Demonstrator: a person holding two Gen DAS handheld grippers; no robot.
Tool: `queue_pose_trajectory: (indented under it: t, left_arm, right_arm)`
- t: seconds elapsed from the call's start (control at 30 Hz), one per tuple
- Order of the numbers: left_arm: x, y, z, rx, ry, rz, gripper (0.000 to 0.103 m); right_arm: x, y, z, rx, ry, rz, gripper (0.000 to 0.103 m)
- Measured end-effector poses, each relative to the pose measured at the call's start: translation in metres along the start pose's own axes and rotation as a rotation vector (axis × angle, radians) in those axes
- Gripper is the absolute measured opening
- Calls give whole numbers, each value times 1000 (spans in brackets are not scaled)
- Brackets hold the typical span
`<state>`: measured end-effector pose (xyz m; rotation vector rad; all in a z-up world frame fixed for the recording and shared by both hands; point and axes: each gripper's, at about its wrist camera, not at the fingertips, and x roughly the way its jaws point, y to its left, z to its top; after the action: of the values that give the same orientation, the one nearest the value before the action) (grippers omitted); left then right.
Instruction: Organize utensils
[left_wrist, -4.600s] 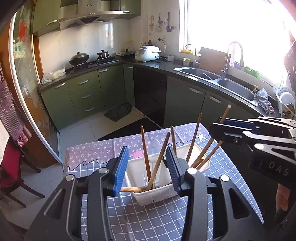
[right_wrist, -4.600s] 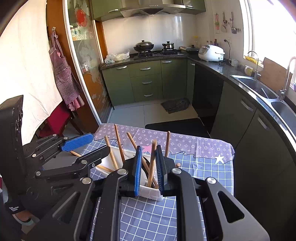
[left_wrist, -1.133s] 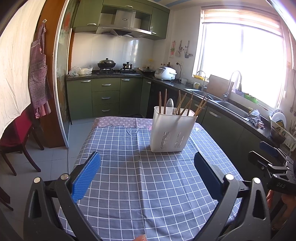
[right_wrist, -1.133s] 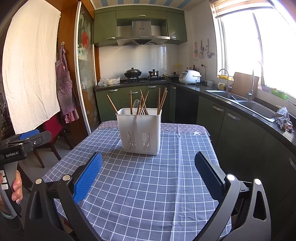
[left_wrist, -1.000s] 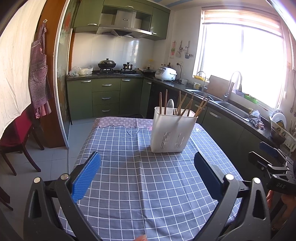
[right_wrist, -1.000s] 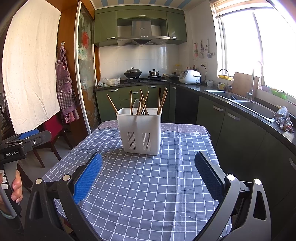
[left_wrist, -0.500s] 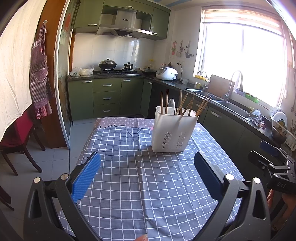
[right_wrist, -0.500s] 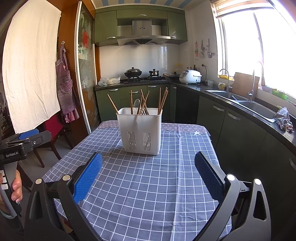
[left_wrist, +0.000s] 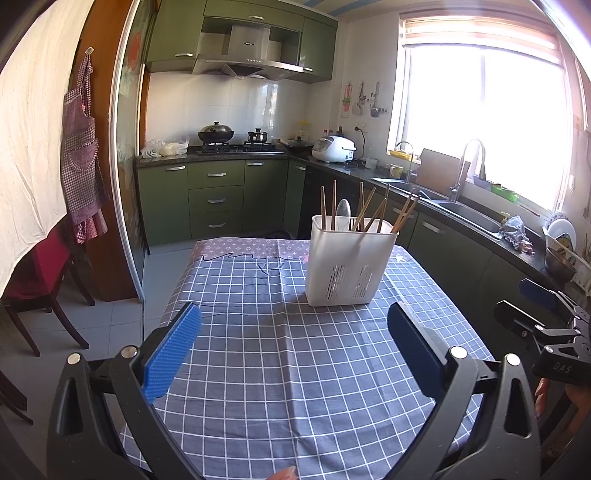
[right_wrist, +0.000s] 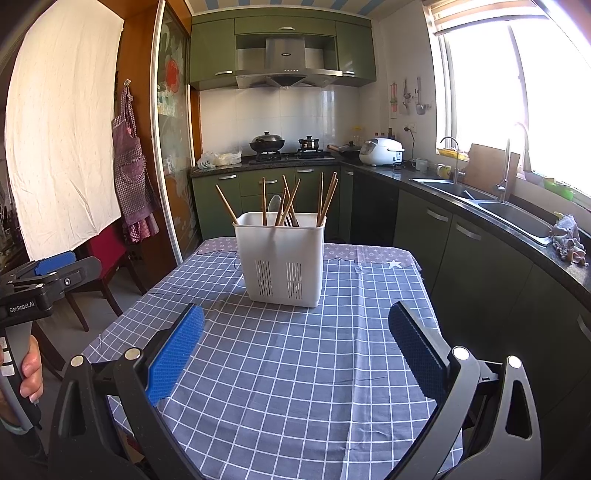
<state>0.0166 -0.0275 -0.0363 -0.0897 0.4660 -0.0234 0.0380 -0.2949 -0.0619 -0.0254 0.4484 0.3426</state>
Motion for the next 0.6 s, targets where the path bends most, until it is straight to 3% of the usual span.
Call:
queue_pose_trajectory:
  t: [0.37, 0.6]
  left_arm:
    - [4, -7, 1, 41, 13, 10, 96]
    - [5, -5, 1, 35, 18, -27, 96]
  right_arm:
    - [5, -2, -1, -6, 12, 2, 98]
    - [6, -3, -2, -8, 20, 4, 98]
